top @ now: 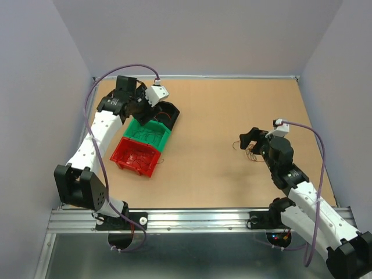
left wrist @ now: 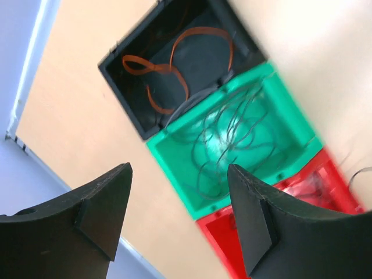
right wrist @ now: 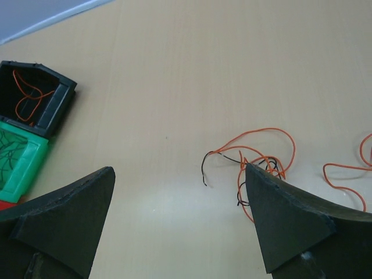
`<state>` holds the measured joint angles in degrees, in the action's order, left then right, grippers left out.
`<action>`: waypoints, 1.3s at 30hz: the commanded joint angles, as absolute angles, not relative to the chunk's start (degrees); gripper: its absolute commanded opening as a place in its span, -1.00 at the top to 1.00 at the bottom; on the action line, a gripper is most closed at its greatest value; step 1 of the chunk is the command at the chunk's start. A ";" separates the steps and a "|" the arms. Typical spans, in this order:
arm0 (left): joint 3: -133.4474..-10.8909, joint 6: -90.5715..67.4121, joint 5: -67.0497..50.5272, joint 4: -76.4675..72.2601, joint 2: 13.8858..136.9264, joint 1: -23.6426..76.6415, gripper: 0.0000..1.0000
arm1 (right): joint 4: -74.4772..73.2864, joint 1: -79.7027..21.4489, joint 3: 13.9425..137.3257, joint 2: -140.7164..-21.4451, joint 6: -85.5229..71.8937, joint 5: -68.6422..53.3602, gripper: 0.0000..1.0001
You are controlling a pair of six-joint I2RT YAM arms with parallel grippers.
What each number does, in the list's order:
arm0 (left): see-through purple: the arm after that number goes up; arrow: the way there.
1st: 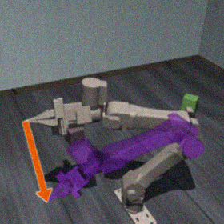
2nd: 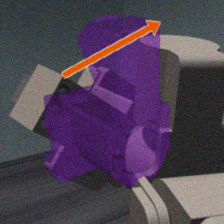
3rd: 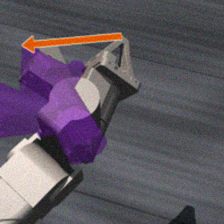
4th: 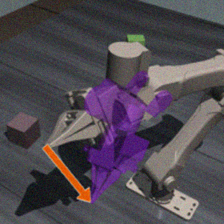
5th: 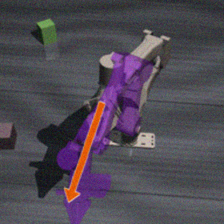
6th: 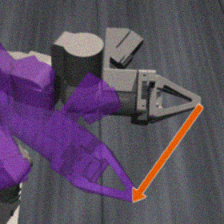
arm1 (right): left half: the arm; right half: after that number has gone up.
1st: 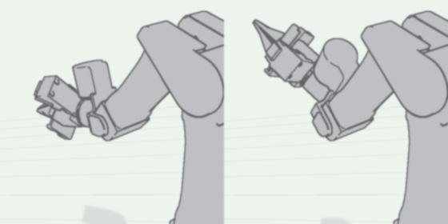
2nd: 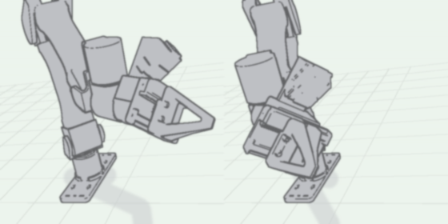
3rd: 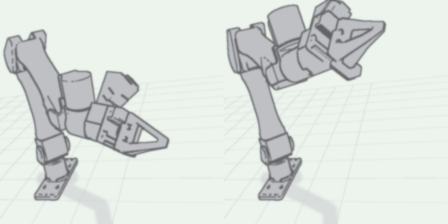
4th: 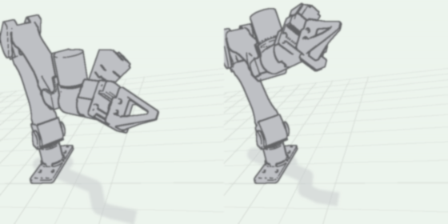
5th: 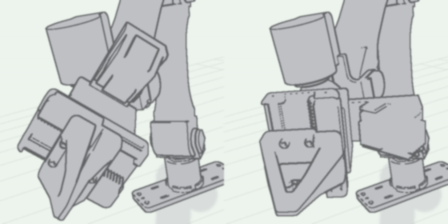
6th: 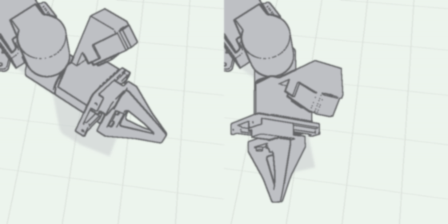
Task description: Untangle the cables
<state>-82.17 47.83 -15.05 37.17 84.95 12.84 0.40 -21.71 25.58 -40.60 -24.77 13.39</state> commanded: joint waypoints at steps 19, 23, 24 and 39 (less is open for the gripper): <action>-47.11 19.95 -18.79 -28.30 78.14 34.01 -0.70 | 7.88 -25.13 35.61 -69.18 -20.78 -3.64 0.99; -45.79 22.14 -24.60 -28.30 77.70 33.93 -0.75 | 21.52 -32.15 32.43 -64.78 -17.31 -23.47 0.70; -45.36 22.67 -25.57 -28.39 77.70 34.01 -0.76 | 21.10 -33.47 32.61 -64.25 -17.58 -21.64 0.67; -46.23 29.61 -31.11 -19.02 75.15 33.75 -0.89 | 18.02 -33.49 33.31 -68.12 -14.15 -14.15 -0.66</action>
<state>-44.99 26.02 -30.22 -24.12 79.09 33.91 15.90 -33.67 33.19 -68.75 -16.95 -12.69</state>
